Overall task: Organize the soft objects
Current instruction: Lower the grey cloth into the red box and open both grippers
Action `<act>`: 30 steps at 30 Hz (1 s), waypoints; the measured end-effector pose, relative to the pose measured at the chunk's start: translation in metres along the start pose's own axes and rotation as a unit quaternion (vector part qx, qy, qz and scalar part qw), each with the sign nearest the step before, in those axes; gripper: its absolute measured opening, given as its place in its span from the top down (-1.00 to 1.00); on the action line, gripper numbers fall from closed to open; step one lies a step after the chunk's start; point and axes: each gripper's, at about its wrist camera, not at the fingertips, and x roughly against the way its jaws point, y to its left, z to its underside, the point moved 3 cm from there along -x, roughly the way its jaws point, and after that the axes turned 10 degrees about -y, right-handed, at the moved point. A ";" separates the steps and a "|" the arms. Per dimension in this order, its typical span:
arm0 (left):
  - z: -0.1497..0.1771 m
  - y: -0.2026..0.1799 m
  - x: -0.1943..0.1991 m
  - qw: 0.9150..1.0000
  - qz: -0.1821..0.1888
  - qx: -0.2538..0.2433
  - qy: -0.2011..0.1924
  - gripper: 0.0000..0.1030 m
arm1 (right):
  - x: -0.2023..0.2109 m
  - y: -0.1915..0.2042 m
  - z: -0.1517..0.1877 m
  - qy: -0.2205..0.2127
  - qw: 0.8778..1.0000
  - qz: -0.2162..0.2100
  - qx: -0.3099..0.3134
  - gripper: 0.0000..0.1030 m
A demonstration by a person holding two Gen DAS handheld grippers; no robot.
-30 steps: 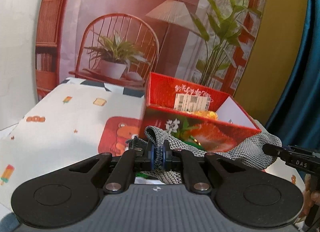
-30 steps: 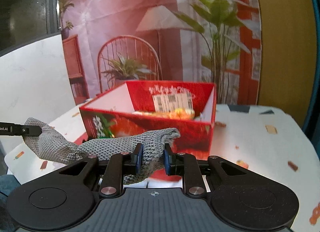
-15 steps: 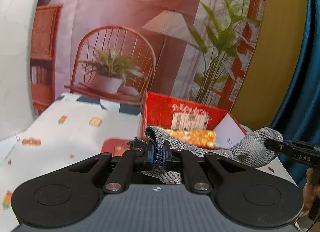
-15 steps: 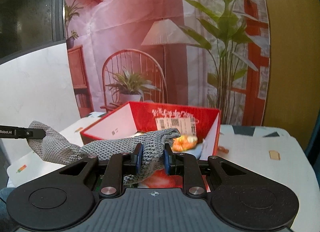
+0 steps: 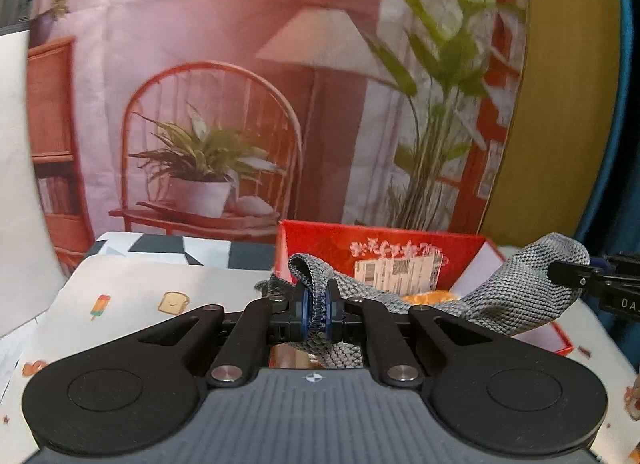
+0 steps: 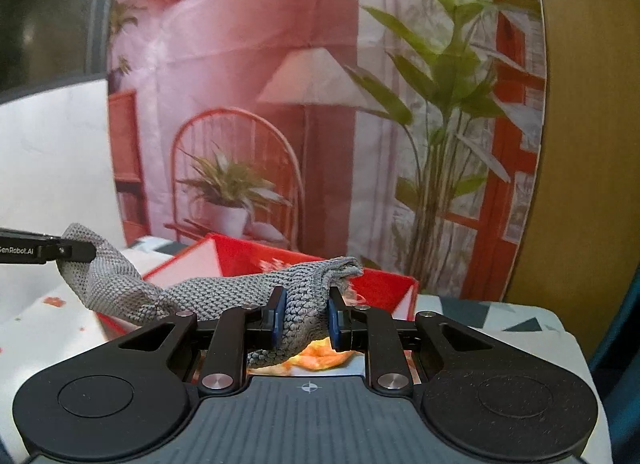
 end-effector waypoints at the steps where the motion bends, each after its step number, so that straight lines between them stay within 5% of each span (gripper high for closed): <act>1: 0.000 -0.004 -0.008 1.000 0.004 -0.010 0.008 0.83 | -0.005 -0.002 0.002 0.007 1.000 0.004 0.003 0.63; 9: 0.011 -0.030 -0.039 0.996 0.042 -0.055 0.059 0.83 | -0.023 -0.008 0.021 0.052 0.998 0.006 0.032 0.63; 21: 0.033 -0.032 -0.073 0.991 0.043 -0.041 0.122 0.83 | -0.049 0.015 0.038 0.113 0.992 -0.024 0.051 0.63; 30: 0.033 -0.025 -0.085 0.990 0.044 -0.037 0.129 0.83 | -0.076 0.022 0.050 0.180 0.982 -0.042 -0.043 0.63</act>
